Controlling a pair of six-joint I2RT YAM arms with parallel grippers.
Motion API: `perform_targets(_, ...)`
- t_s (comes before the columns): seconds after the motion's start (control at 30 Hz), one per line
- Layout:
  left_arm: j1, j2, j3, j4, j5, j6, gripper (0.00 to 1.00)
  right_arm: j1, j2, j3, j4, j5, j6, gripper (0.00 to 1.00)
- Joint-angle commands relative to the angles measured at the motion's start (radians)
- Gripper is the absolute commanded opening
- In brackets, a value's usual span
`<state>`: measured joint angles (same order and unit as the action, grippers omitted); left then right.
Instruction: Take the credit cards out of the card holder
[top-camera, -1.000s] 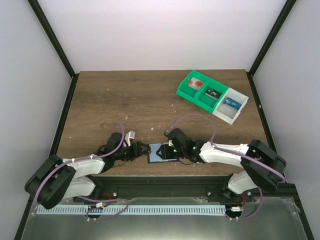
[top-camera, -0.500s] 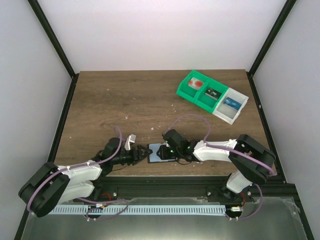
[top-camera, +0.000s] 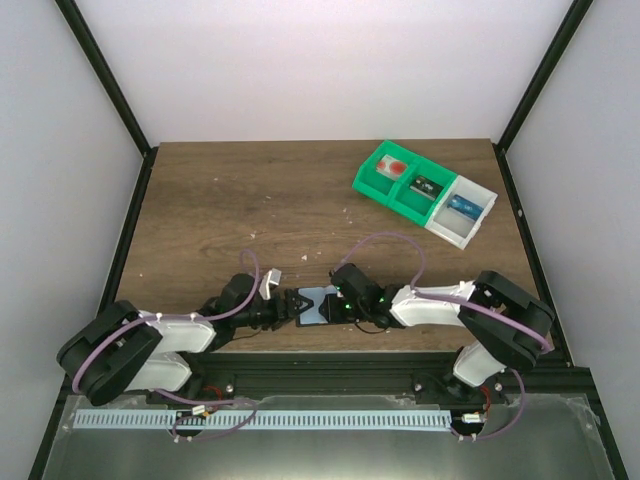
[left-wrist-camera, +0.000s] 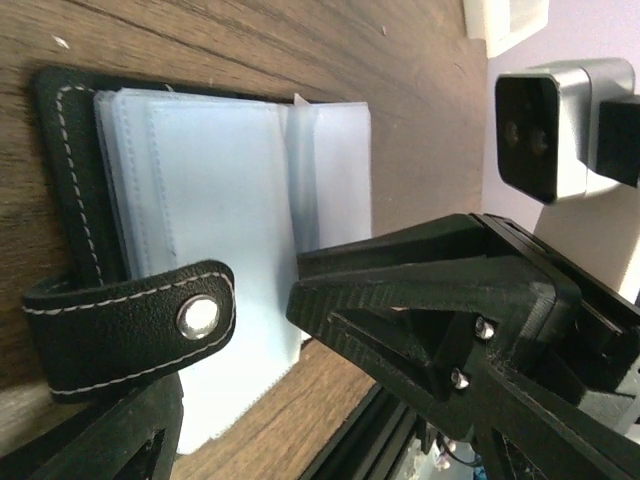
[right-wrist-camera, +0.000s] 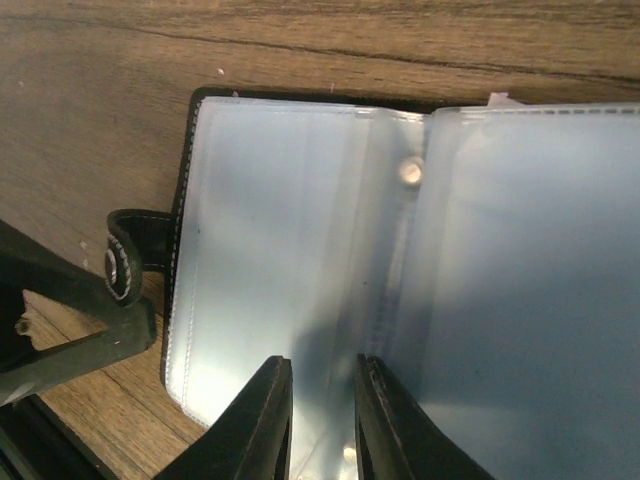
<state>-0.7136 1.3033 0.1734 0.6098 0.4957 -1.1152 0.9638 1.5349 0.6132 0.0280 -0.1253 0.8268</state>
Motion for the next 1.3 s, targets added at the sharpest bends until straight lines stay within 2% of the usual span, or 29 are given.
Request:
perform_targets(0.0, -0.003, 0.017, 0.018, 0.04, -0.049, 0.032, 0.8, 0.009, -0.015, -0.05, 0.048, 0.009, 0.019, 0.2)
perform_targets(0.3, -0.004, 0.027, 0.008, 0.072, -0.099, 0.012, 0.82, 0.009, -0.036, -0.12, 0.166, -0.025, 0.036, 0.18)
perform_targets(0.63, -0.013, 0.094, 0.026, 0.091, -0.103, -0.021, 0.82, 0.008, -0.076, -0.157, 0.209, -0.024, 0.054, 0.18)
perform_targets(0.77, -0.022, 0.096, 0.014, 0.164, -0.083, -0.059, 0.82, 0.009, -0.081, -0.17, 0.215, -0.019, 0.05, 0.18)
perform_targets(1.27, -0.057, 0.099, 0.037, 0.216, -0.04, -0.115, 0.81, 0.008, -0.083, -0.221, 0.339, -0.048, 0.047, 0.17)
